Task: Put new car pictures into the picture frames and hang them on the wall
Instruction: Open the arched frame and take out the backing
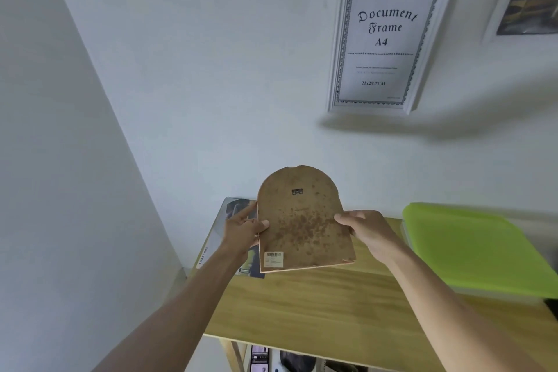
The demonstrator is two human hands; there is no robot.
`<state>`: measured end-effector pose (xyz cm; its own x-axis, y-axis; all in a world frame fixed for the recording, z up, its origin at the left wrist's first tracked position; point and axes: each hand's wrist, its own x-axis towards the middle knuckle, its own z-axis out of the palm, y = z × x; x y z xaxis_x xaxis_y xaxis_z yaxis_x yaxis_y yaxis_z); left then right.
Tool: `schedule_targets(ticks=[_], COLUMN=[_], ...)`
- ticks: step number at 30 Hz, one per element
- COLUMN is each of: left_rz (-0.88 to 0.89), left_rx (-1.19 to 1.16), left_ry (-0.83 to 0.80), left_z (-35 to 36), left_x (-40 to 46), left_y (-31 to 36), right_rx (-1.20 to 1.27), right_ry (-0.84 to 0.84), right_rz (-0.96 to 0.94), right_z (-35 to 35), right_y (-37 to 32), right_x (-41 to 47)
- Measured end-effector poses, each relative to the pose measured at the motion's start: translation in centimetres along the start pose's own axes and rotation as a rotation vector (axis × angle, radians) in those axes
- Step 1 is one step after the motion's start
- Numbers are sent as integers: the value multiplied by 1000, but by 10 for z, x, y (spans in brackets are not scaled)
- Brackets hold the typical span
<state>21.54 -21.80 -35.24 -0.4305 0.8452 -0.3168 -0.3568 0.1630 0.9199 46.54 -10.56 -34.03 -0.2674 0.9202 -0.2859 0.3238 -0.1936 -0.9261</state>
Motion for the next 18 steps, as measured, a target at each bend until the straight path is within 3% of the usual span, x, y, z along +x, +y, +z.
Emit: schedule_targets(ticks=[5,10,14,18], left_rz=[-68,-172,-253,-284], left_rx=[-18,133,223,219], left_ry=[-10,-120,-208,-166], left_z=[2,-9,-20,-20], left_x=[5,19,40,69], left_y=[-14,-22,-21,-26], right_rx=[114,243,299,313], right_ry=[-16,36,45,67], right_rz=[129,285,329,338], right_z=[0,3,6,6], right_y=[20,32,39,49], right_x=[4,22,37,51])
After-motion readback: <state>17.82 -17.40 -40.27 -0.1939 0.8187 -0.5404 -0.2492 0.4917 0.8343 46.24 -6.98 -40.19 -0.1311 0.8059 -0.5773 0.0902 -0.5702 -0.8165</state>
